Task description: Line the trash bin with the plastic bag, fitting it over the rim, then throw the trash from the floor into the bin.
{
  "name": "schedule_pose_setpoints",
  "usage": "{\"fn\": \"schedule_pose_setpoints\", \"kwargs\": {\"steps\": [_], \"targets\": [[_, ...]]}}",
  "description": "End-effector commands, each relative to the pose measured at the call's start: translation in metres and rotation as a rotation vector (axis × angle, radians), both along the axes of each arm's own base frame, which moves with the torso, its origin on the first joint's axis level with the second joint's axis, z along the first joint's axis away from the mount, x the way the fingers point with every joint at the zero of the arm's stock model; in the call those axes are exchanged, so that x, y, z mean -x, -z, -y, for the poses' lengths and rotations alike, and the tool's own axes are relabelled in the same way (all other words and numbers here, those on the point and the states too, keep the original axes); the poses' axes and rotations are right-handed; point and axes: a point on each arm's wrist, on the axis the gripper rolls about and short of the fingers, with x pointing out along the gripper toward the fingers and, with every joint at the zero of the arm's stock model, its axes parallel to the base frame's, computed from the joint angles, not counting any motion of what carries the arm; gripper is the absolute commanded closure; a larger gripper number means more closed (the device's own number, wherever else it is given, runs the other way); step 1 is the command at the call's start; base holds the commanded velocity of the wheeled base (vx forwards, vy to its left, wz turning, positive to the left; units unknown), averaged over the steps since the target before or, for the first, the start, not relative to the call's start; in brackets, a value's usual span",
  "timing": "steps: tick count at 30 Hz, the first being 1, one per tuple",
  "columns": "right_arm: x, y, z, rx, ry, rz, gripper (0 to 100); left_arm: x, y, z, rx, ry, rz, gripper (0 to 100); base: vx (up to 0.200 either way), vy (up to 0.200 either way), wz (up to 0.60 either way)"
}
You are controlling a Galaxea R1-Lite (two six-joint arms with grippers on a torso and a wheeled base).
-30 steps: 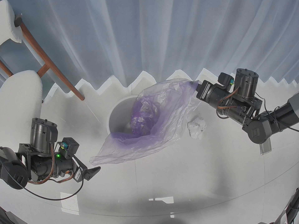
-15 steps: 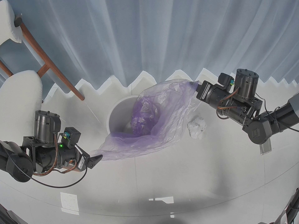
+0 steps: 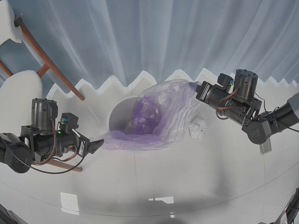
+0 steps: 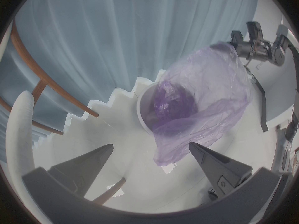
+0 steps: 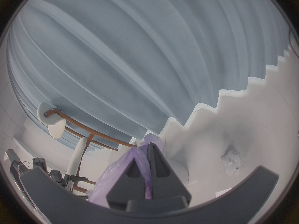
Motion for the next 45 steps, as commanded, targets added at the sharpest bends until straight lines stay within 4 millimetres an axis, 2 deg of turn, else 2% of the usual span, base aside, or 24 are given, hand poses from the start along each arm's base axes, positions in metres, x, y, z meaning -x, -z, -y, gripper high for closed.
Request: {"fn": "schedule_pose_setpoints", "kwargs": {"steps": [1, 7, 13, 15, 22, 30, 34, 40, 45], "targets": [[0.000, 0.001, 0.000, 0.001, 0.000, -0.001, 100, -0.003, -0.007, 0.000, 0.032, -0.016, 0.019, 0, 0.000, 0.000, 0.00], [-0.001, 0.000, 0.000, -0.003, 0.000, 0.002, 100, -0.005, -0.007, -0.004, 0.031, -0.032, 0.021, 0, 0.000, 0.000, 0.00], [-0.001, 0.002, 0.001, 0.001, 0.003, -0.005, 100, -0.016, -0.024, -0.005, 0.062, -0.045, 0.095, 0, 0.000, 0.000, 0.00], [-0.001, 0.002, 0.002, 0.001, 0.004, -0.005, 100, -0.015, -0.022, -0.005, 0.058, -0.048, 0.085, 0, 0.000, 0.000, 0.00], [-0.001, 0.000, 0.002, -0.002, 0.004, 0.001, 100, -0.005, 0.011, -0.009, 0.006, -0.052, -0.029, 0, 0.000, 0.000, 0.00], [-0.001, 0.002, 0.002, -0.001, 0.006, -0.004, 100, -0.003, 0.018, 0.004, -0.007, -0.004, -0.056, 0, 0.000, 0.000, 0.00], [-0.001, 0.000, 0.002, -0.003, 0.006, 0.000, 100, 0.001, 0.029, 0.003, -0.023, -0.001, -0.094, 0, 0.000, 0.000, 0.00], [0.000, -0.003, 0.004, -0.012, 0.009, 0.007, 100, -0.011, 0.044, 0.005, -0.130, 0.059, -0.116, 0, 0.000, 0.000, 0.00], [0.001, -0.005, 0.004, -0.012, 0.009, 0.012, 100, -0.018, 0.050, 0.007, -0.141, 0.060, -0.131, 0, 0.000, 0.000, 0.00]]}}
